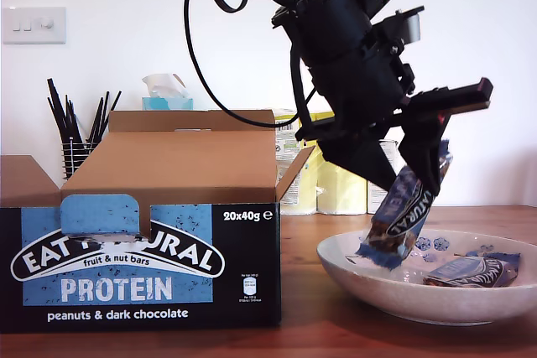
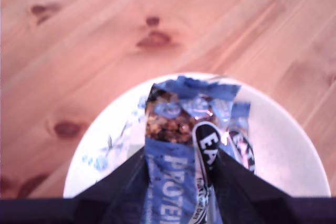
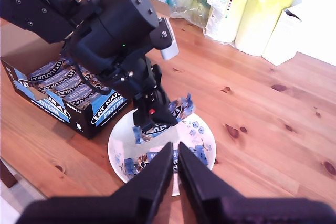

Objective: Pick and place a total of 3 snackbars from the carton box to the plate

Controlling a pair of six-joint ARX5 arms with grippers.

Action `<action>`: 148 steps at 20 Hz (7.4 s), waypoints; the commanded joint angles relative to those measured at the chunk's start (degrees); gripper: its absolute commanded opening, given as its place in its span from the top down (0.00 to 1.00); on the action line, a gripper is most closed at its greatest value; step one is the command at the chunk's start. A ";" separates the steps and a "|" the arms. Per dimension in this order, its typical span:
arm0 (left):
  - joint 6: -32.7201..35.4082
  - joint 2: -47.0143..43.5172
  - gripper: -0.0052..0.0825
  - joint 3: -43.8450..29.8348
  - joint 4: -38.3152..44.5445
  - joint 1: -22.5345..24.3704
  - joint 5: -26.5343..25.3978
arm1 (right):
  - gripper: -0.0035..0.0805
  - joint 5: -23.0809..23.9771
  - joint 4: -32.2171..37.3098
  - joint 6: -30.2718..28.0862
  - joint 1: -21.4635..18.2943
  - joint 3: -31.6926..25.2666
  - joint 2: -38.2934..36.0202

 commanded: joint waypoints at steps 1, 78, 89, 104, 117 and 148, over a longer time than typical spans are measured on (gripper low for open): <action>0.28 1.81 0.70 -0.26 -1.27 0.02 0.35 | 0.97 0.02 0.59 0.07 -0.11 -0.07 -0.48; -16.61 -12.07 0.55 -18.03 -26.77 25.92 -7.37 | 0.97 -12.87 7.85 -4.28 -0.11 -0.09 11.76; -13.66 -9.86 0.55 -18.03 -25.77 27.02 -7.02 | 0.97 -12.85 7.89 -4.35 -0.11 -0.09 11.76; -12.15 -4.22 0.55 -18.03 -27.76 27.47 -1.07 | 0.97 -12.83 8.31 -4.50 -0.11 -0.09 11.76; -11.10 -8.13 0.74 -17.59 -26.10 27.34 -1.62 | 0.97 -12.85 9.51 -4.70 -0.11 -0.09 11.76; 62.31 -15.93 0.71 -11.65 20.81 0.90 17.14 | 0.97 -12.37 -1.38 -1.42 -0.11 5.62 1.44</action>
